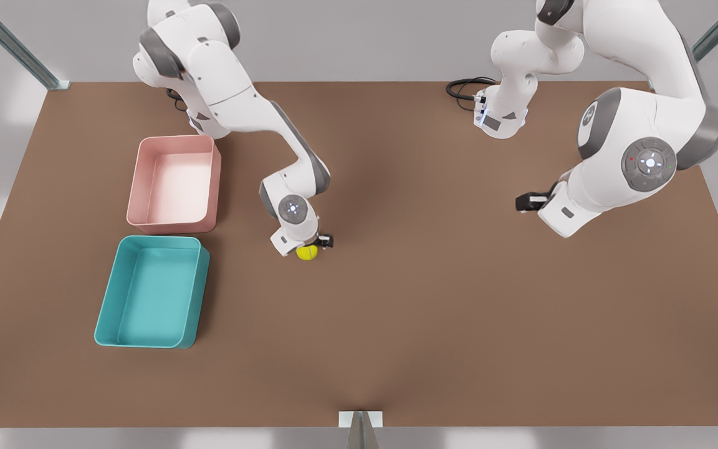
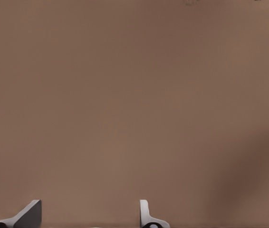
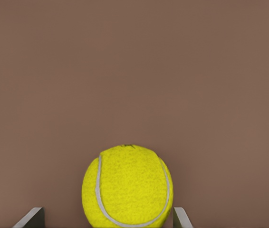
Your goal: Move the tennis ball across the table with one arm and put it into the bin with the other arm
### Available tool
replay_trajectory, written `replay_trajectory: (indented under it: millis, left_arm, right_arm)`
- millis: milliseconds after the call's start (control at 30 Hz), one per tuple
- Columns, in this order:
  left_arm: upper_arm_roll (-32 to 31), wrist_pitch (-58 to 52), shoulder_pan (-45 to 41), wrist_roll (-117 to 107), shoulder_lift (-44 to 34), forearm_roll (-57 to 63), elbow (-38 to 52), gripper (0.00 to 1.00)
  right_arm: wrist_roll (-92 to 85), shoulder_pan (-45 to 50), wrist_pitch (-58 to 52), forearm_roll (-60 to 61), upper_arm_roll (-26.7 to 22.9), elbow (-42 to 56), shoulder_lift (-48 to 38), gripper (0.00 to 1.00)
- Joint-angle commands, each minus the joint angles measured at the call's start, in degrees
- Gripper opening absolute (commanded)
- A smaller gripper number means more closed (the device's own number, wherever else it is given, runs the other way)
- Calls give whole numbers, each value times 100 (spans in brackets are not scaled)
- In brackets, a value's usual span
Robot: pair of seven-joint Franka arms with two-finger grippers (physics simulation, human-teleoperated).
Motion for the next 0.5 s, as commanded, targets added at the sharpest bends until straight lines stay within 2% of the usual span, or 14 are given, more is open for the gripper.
replay_trajectory:
  millis: [0,467]
  left_arm:
    - [-2,64,3,-516,6,-123,-1,100]
    - [-2,64,29,-516,68,-114,8,100]
  right_arm:
    - [987,2,154,-2,-1,-8,63,100]
    - [996,46,365,-11,8,1,388,100]
